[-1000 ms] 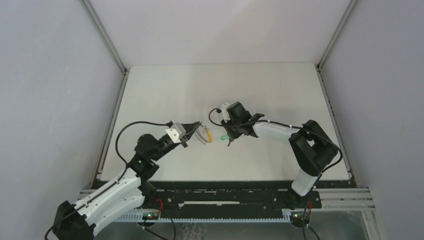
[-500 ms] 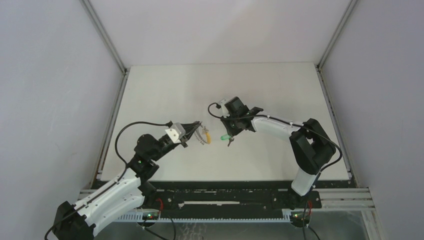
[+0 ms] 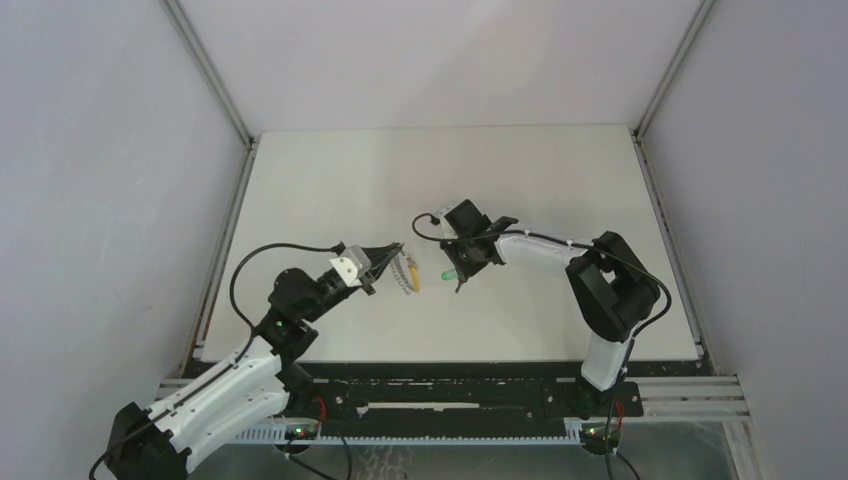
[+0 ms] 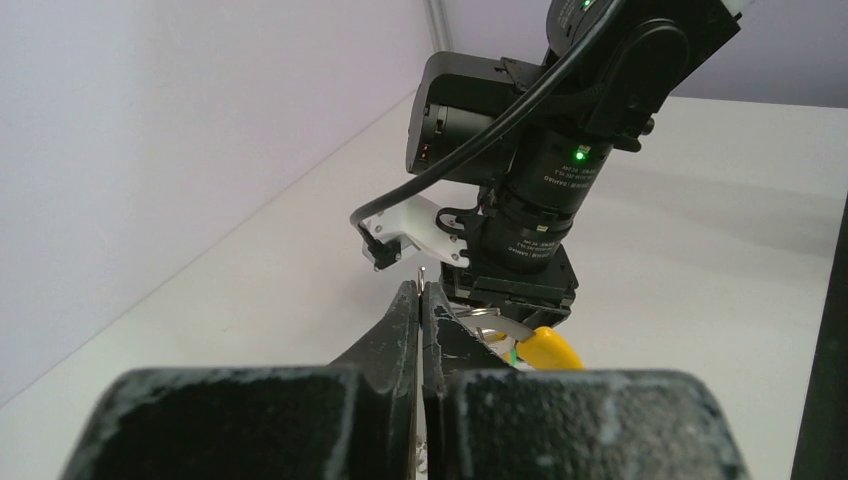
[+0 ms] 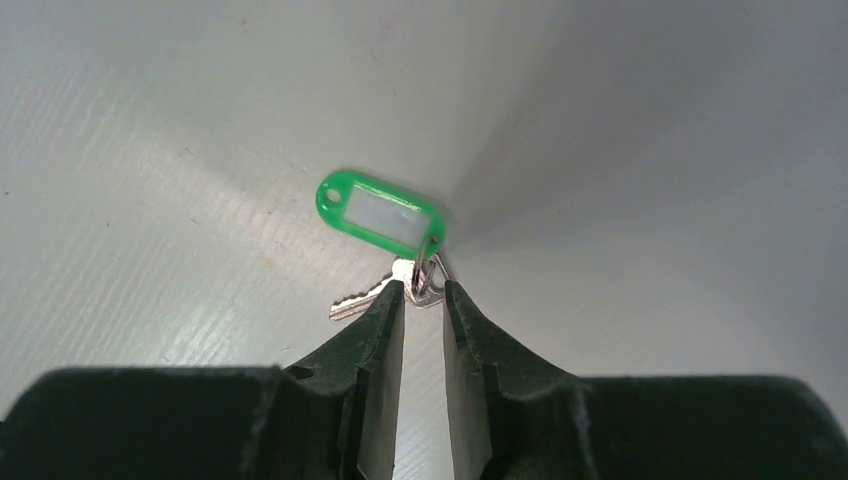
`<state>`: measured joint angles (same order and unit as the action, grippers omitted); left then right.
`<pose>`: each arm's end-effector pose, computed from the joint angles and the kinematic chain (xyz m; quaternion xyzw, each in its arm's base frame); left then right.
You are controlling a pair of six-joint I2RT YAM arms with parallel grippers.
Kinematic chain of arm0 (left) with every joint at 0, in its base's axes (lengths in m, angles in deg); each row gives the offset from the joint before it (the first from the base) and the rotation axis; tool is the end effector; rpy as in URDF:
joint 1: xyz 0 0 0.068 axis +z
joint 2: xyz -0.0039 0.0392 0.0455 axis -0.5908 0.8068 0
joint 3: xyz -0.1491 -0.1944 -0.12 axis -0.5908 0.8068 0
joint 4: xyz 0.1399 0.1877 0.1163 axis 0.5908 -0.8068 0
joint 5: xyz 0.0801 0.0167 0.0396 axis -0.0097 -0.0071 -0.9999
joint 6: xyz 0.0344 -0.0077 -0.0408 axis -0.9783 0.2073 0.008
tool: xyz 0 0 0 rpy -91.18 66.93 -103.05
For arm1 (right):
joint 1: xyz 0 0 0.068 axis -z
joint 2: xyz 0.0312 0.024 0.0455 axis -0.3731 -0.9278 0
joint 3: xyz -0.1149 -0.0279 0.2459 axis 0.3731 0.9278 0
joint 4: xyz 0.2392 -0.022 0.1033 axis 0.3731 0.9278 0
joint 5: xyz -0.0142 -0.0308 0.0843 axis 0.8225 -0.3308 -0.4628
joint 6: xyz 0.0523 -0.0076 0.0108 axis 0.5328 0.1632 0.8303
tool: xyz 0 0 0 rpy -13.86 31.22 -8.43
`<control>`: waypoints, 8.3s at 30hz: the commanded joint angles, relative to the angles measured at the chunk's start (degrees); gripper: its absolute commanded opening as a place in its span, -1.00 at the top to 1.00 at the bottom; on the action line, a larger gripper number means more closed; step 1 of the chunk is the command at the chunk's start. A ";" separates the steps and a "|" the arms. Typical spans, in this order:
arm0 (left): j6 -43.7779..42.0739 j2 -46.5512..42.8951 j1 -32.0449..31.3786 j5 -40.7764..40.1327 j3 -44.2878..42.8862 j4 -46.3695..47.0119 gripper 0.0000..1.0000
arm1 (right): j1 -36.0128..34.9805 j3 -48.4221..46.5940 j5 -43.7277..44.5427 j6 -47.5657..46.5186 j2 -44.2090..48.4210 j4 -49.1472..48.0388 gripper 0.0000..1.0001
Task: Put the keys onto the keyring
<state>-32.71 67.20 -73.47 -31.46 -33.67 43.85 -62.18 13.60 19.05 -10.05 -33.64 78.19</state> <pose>0.1336 -0.1144 0.2752 0.3583 0.5399 -0.2682 0.7128 0.2724 0.2321 0.1751 -0.3196 0.9183 0.0961 0.2131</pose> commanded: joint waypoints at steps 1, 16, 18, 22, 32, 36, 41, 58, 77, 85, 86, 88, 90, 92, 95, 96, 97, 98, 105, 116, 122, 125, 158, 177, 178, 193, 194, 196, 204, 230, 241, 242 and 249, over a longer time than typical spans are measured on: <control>-0.80 -0.50 -0.10 0.28 1.27 3.07 1.00 | -0.50 -2.85 0.84 -0.39 -0.68 -0.61 0.59; -0.67 -0.65 -0.10 0.69 1.27 3.07 0.99 | -0.55 -4.95 0.35 -1.21 -3.03 2.61 0.63; -0.66 -0.65 -0.10 0.80 1.31 3.13 0.99 | -0.67 -6.33 0.37 -1.25 -3.31 3.44 0.64; -0.60 -0.75 -0.10 0.80 1.19 3.09 0.99 | -0.77 -6.77 0.67 -1.49 -3.53 4.18 0.65; -0.57 -0.90 -0.10 0.88 1.27 3.10 0.99 | -1.00 -8.03 0.89 -1.89 -5.17 6.19 0.69; -0.63 -0.91 -0.10 0.89 1.27 3.07 0.99 | -1.10 -8.55 0.74 -2.05 -5.77 7.26 0.69; -0.58 -1.14 -0.10 0.96 1.27 3.08 0.99 | -1.13 -8.96 0.94 -2.13 -5.90 7.70 0.69; -0.61 -1.57 -0.10 1.05 1.40 3.07 0.99 | -1.04 -9.78 1.82 -2.72 -7.70 8.72 0.78; -0.40 -4.64 -0.10 2.00 0.78 2.26 1.00 | -0.93 2.68 -0.29 -15.24 15.32 -1.46 1.00; -2.22 -3.77 -0.10 6.46 -4.35 -1.38 0.99 | 1.98 18.04 -15.53 -22.32 39.24 -19.04 1.00; -2.57 -3.29 -0.10 7.46 -5.30 -1.88 0.99 | 2.50 19.61 -17.92 -21.98 41.92 -21.61 1.00; -3.58 -2.42 -0.10 9.49 -6.84 -2.55 0.99 | 3.54 23.23 -23.09 -21.16 47.13 -27.80 1.00; -5.05 -1.20 -0.12 11.65 -8.37 -3.62 0.99 | 4.57 26.16 -27.70 -19.77 49.77 -32.46 1.00; -7.05 0.25 -0.19 13.56 -11.16 -6.28 1.00 | 5.36 26.34 -31.47 -19.29 50.60 -32.65 1.00; -9.22 2.47 -0.51 13.79 -13.92 -9.64 0.99 | 6.12 26.24 -33.44 -16.81 51.52 -32.20 1.00; -9.64 2.83 -0.80 13.32 -14.46 -10.17 0.99 | 6.38 26.06 -34.32 -16.56 51.76 -31.58 1.00; -10.29 3.02 -1.27 12.81 -15.13 -10.81 1.00 | 6.49 25.81 -35.05 -16.23 51.89 -30.83 1.00; -11.15 3.30 -1.94 11.73 -15.87 -11.65 0.99 | 6.60 25.43 -36.17 -16.00 51.87 -29.84 1.00; -18.74 5.85 -5.98 3.81 -25.13 -26.14 1.00 | 6.79 21.04 -40.47 -13.81 51.45 -22.68 1.00; -27.93 2.83 -11.67 -1.59 -25.75 -33.74 1.00 | 1.69 15.17 -39.13 -11.09 48.34 -21.34 1.00; -35.09 0.33 -13.48 -2.24 -22.45 -33.30 1.00 | -0.24 14.02 -39.93 -11.70 43.95 -23.53 1.00; -37.68 0.06 -14.46 -3.27 -20.45 -32.63 1.00 | -1.12 13.86 -40.38 -12.31 41.73 -25.02 1.00; -31.37 1.86 -16.89 -5.96 -16.14 -24.44 1.00 | -4.64 10.71 -38.01 -19.01 37.57 -20.22 1.00; -30.06 2.39 -16.88 -2.96 -16.64 -25.17 1.00 | -5.21 10.79 -35.76 -18.97 38.22 -20.32 1.00; -30.17 2.44 -16.87 -2.12 -16.71 -25.57 1.00 | -5.13 10.78 -35.59 -18.87 38.21 -20.44 1.00; -29.87 3.78 -16.89 1.67 -18.79 -28.98 0.99 | -3.73 10.78 -34.48 -16.10 38.40 -21.21 1.00; -29.89 3.84 -16.84 2.03 -18.90 -29.32 1.00 | -3.54 10.80 -34.39 -15.71 38.38 -21.25 1.00; -29.92 4.22 -16.87 2.18 -19.21 -29.76 1.00 | -3.25 10.78 -34.37 -15.21 38.46 -21.34 1.00; -29.86 6.29 -16.89 1.17 -21.20 -32.93 0.99 | -3.68 10.78 -34.49 -15.76 39.35 -20.85 1.00; -26.65 4.82 -16.84 8.51 -22.81 -32.44 1.00 | -0.16 6.36 -35.91 -13.37 34.10 -14.21 1.00; -22.28 4.60 -16.86 14.77 -22.12 -28.13 0.99 | 1.42 4.59 -38.28 -8.34 31.56 -13.69 1.00; -22.02 4.52 -16.88 14.95 -22.03 -27.82 1.00 | 1.94 4.62 -39.13 -7.74 31.34 -13.67 1.00; -20.07 3.57 -16.72 14.71 -20.96 -25.28 1.00 | 4.74 4.97 -39.52 -4.01 30.73 -13.52 1.00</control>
<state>-55.98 72.73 -89.49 -23.31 -55.25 11.87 -59.65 20.27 -24.27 -16.56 -2.34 66.89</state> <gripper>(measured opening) 0.005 0.006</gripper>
